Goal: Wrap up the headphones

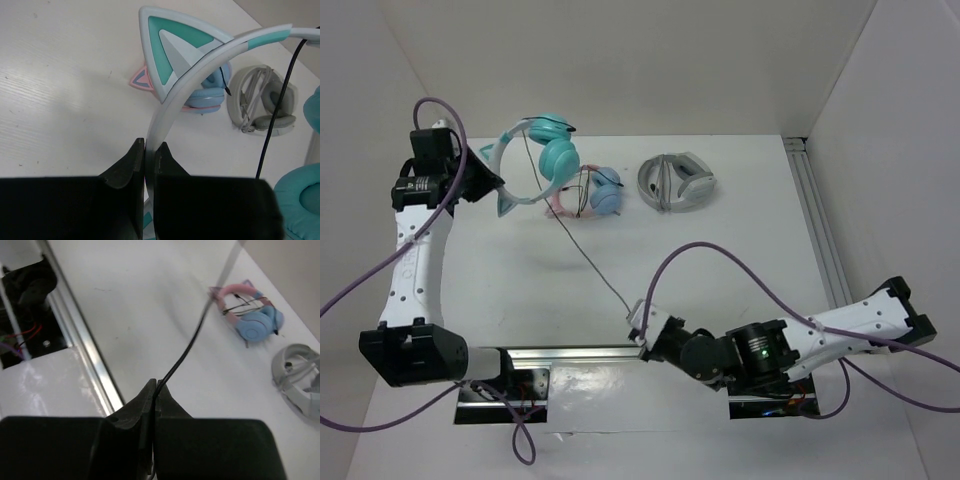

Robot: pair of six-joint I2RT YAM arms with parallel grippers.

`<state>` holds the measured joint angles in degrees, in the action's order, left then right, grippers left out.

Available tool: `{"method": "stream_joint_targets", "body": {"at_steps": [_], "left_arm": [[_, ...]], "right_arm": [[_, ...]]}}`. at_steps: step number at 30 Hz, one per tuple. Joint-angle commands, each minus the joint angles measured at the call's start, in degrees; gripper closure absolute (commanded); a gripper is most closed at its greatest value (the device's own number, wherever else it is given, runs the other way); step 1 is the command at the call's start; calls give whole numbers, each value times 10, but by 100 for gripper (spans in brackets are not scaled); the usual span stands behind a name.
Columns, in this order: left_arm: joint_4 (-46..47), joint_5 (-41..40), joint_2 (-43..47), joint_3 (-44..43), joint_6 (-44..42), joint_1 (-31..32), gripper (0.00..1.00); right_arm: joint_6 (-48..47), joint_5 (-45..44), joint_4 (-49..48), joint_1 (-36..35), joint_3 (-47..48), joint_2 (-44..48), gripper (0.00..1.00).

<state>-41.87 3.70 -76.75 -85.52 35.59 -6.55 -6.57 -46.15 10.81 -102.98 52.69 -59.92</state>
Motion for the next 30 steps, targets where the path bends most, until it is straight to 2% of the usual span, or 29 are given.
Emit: {"method": "stream_joint_targets", "body": {"at_steps": [1, 3, 10, 14, 18, 22, 27, 30], "left_arm": [[80, 141, 14, -6, 19, -43, 100], [80, 147, 20, -6, 19, -49, 100], [80, 21, 45, 12, 25, -13, 100], [80, -135, 72, 38, 25, 74, 100], [75, -226, 74, 45, 25, 121, 100], [75, -248, 52, 64, 25, 131, 100], [75, -313, 34, 81, 12, 152, 100], [75, -313, 28, 86, 6, 174, 100]], "right_arm": [[19, -67, -16, 15, -20, 61, 100], [25, -54, -16, 23, -26, 75, 100], [31, 46, -23, 23, 17, 18, 100], [5, 93, -37, 17, 57, -40, 100], [-23, 120, -51, 11, 110, -79, 100], [-36, 153, -46, 11, 143, -85, 100], [-48, 142, -20, 1, 175, -78, 100], [-53, 159, -8, 1, 207, -73, 100]]}}
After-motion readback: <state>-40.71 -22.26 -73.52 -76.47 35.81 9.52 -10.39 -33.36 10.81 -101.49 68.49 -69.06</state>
